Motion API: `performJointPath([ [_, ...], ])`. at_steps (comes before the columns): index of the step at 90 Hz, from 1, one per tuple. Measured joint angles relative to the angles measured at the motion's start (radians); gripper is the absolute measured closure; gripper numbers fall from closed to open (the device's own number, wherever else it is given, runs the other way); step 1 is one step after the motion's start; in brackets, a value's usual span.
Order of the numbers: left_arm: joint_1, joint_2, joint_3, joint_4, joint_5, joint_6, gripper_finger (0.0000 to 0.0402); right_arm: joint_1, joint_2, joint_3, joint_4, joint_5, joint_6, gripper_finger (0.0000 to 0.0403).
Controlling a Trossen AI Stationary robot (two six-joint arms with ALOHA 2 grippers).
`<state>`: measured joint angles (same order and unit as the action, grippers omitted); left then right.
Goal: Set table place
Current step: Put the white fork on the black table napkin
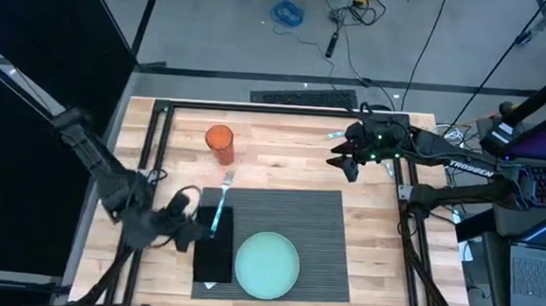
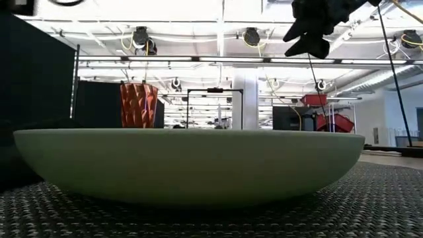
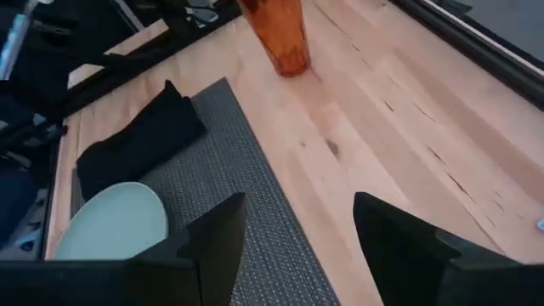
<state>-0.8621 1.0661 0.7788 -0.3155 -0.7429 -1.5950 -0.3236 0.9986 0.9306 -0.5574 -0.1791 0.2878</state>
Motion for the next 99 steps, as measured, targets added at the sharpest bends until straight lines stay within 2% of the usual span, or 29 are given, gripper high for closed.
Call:
performJointPath([
  [8, -0.074, 0.057, 0.0, 0.003, -0.142, -0.165, 0.0401, 0.014, 0.0, 0.0, 0.001, 0.0, -0.001, 0.02],
  [13, -0.106, 0.105, 0.001, 0.004, -0.196, -0.284, 0.0401, 0.02, 0.0, 0.0, 0.001, 0.0, -0.003, 0.02],
  [26, -0.137, 0.283, 0.001, 0.054, -0.214, -0.594, 0.0401, 0.038, 0.001, 0.0, 0.001, 0.0, -0.029, 0.02],
  [40, -0.123, 0.427, 0.002, 0.267, -0.215, -0.607, 0.0401, 0.048, 0.001, 0.0, -0.001, -0.006, -0.06, 0.02],
  [53, -0.1, 0.499, 0.001, 0.309, -0.218, -0.618, 0.0401, 0.05, 0.001, 0.0, -0.019, -0.01, -0.088, 0.02],
  [67, -0.1, 0.487, -0.025, 0.277, -0.237, -0.617, 0.0401, 0.051, 0.001, 0.001, -0.051, -0.01, -0.098, 0.02],
  [89, -0.137, 0.38, -0.138, 0.262, -0.24, -0.617, 0.0401, 0.051, 0.001, 0.001, -0.07, -0.034, -0.095, 0.02],
  [99, -0.148, 0.386, -0.148, 0.287, -0.193, -0.618, 0.0401, 0.051, 0.001, 0.001, -0.073, -0.036, -0.077, 0.02],
])
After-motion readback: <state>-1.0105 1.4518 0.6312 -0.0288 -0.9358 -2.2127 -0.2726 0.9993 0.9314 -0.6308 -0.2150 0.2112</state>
